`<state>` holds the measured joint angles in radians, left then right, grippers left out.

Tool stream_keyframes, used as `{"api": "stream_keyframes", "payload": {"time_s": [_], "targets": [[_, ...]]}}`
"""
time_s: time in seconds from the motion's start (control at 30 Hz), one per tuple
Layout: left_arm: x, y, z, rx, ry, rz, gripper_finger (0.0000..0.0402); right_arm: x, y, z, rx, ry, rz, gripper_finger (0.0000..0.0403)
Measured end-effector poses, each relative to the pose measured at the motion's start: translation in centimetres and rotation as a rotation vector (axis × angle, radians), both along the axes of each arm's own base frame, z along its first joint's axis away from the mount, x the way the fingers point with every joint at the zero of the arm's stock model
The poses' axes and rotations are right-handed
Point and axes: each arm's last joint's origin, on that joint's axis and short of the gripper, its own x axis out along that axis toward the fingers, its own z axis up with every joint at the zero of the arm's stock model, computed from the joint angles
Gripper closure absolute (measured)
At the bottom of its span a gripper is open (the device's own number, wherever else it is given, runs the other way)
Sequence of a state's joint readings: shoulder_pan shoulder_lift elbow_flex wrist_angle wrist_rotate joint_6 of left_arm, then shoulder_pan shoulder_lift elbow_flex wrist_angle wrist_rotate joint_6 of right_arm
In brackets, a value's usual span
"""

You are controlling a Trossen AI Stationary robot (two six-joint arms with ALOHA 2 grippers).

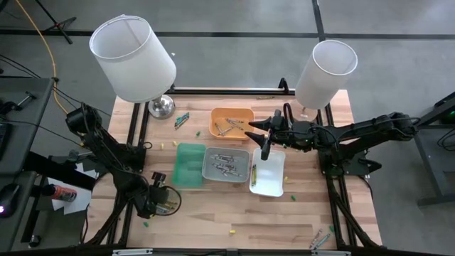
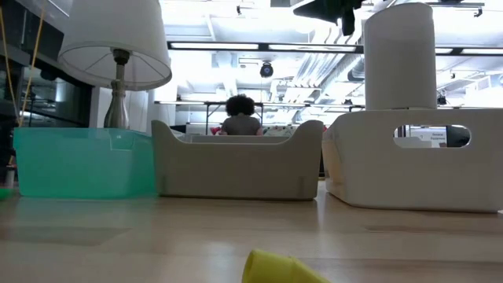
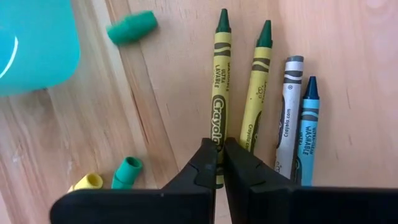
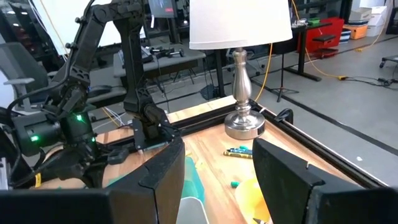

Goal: Sort crayons
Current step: Put the green crayon into the white bin

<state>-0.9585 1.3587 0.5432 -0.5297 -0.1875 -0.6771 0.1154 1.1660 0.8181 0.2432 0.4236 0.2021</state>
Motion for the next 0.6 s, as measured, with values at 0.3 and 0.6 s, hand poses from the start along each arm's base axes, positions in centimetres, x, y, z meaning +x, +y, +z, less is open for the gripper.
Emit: {"api": "stream_keyframes", "payload": {"time_s": [0.3, 0.6], "targets": [[0.5, 0.9, 3.7, -0.062, -0.050, 0.018, 0.0401, 0.0, 0.0, 0.0, 0.000, 0.001, 0.000, 0.0219], [4.6, 3.1, 11.8, -0.176, -0.531, 0.147, 0.0401, 0.0, 0.0, 0.0, 0.002, 0.001, 0.000, 0.0219]]}}
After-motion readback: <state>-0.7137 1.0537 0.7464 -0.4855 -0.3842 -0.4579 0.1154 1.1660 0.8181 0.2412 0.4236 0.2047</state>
